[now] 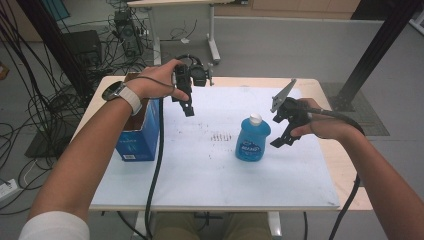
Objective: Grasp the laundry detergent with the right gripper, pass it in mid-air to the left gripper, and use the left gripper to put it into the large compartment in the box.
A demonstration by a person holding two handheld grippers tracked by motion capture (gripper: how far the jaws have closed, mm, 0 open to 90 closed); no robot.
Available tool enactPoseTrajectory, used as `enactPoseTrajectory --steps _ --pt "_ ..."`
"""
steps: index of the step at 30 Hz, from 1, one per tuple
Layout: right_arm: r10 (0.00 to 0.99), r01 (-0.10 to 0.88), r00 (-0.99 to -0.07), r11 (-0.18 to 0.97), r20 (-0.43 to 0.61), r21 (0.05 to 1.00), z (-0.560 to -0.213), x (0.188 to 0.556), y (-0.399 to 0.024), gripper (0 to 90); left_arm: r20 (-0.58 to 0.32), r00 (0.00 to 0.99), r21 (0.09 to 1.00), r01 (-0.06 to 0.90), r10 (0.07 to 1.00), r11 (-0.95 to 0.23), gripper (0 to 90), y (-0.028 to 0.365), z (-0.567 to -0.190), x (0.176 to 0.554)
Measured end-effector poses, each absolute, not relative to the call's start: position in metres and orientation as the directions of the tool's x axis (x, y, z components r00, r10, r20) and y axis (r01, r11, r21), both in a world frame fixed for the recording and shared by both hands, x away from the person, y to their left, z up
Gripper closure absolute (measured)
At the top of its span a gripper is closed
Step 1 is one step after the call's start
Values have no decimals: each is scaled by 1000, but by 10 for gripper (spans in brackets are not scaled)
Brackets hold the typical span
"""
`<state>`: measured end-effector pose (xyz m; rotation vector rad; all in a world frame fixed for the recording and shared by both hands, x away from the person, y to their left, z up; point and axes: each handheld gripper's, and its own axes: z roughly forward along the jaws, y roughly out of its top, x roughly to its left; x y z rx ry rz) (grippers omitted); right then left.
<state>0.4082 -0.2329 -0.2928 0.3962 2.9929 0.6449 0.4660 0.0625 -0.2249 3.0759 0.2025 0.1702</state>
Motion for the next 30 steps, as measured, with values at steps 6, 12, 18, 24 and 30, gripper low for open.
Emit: enactPoseTrajectory --steps 6,12,18,24,30 --pt "264 240 -965 867 7 436 -297 408 -233 58 105 985 59 128 133 -990 113 62 -225 466" --pt "265 243 -964 863 13 444 -301 408 -233 60 105 986 61 127 132 -990 113 61 -226 466" --pt "267 244 -964 850 19 467 -305 409 -234 62 105 985 63 129 135 -990 113 62 -226 466" --pt "269 247 -963 841 23 481 -308 409 -235 63 106 985 65 129 136 -989 113 62 -226 466" --pt "265 242 -964 838 23 489 -311 410 -234 64 106 985 65 129 135 -990 112 63 -227 466"
